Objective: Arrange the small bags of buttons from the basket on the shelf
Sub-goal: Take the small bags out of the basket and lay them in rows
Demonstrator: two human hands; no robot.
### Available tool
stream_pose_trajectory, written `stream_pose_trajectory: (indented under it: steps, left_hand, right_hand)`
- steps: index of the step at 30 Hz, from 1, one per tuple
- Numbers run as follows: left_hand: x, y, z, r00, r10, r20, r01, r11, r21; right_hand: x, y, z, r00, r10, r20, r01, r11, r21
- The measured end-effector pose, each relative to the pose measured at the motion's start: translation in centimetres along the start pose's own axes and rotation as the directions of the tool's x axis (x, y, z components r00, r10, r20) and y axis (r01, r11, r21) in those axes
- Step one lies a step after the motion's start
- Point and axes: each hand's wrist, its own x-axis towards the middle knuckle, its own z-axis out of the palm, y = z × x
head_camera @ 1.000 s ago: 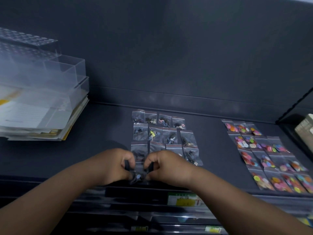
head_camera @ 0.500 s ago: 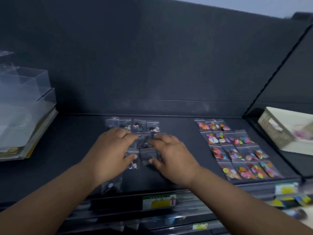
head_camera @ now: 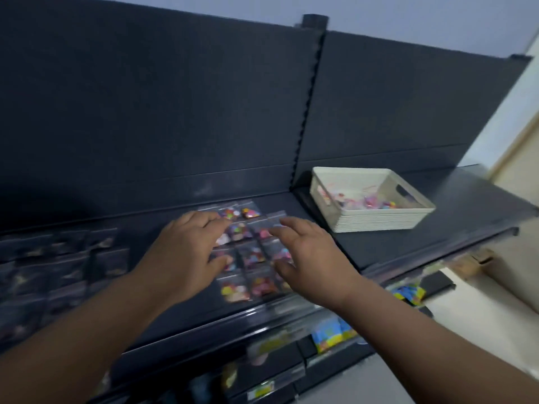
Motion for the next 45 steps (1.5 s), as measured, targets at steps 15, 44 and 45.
stream_pose_trajectory:
  steps: [15, 44, 45]
  left_hand:
    - [17.6, 19.1, 4.8, 0.994, 0.025, 0.108, -0.009, 0.988, -0.151]
    - [35.7, 21.6, 19.0, 0.823, -0.336, 0.458, 0.341, 0.937, 0.074]
    - [35.7, 21.6, 19.3, 0.825, -0.327, 0.460, 0.333, 0.940, 0.072]
  right_hand:
    - [-1.6, 25.3, -8.4, 0.971, 0.239, -0.033, -0.237, 0.971, 0.036]
    - [17.4, 39.9, 0.2, 0.819, -0.023, 0.573, 0.078, 0.994, -0.072]
    - [17.5, 40.1, 0.4, 0.822, -0.042, 0.568, 0.088, 0.995, -0.054]
